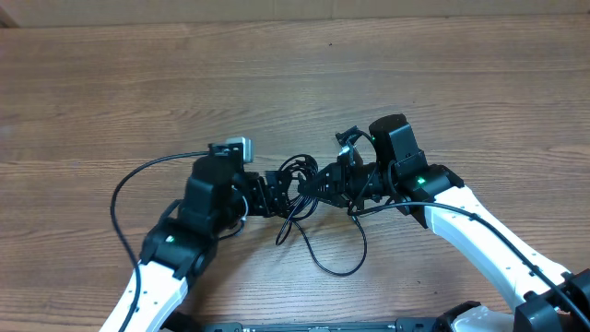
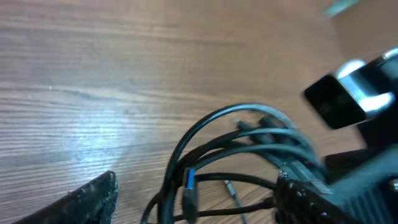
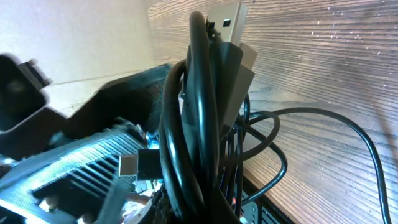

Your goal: Untangle cables

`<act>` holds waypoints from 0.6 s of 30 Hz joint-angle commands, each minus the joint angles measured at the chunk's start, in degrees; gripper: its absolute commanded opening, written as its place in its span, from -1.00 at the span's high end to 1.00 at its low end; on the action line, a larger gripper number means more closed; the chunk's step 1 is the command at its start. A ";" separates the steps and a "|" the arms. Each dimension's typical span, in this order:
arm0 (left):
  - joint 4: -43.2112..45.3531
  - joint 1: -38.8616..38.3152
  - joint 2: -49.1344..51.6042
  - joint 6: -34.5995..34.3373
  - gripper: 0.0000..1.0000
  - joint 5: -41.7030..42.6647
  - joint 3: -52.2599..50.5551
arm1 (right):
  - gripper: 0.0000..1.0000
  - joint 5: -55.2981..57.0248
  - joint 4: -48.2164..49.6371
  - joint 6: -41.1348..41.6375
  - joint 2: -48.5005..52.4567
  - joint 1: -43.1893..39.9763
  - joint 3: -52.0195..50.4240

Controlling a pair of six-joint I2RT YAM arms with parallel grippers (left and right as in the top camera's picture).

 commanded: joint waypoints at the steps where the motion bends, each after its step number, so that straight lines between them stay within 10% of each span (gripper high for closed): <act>1: 0.52 0.50 -3.06 0.35 -0.01 1.38 0.35 | 0.91 -1.53 0.52 0.17 -1.18 0.31 1.05; 4: 0.98 0.50 -3.82 -0.66 0.91 1.44 0.35 | 0.91 -1.51 0.52 0.17 -1.18 0.31 1.05; 18: 12.63 0.28 -0.42 3.63 0.92 10.80 0.33 | 0.91 -1.11 0.48 0.20 -1.18 0.33 1.05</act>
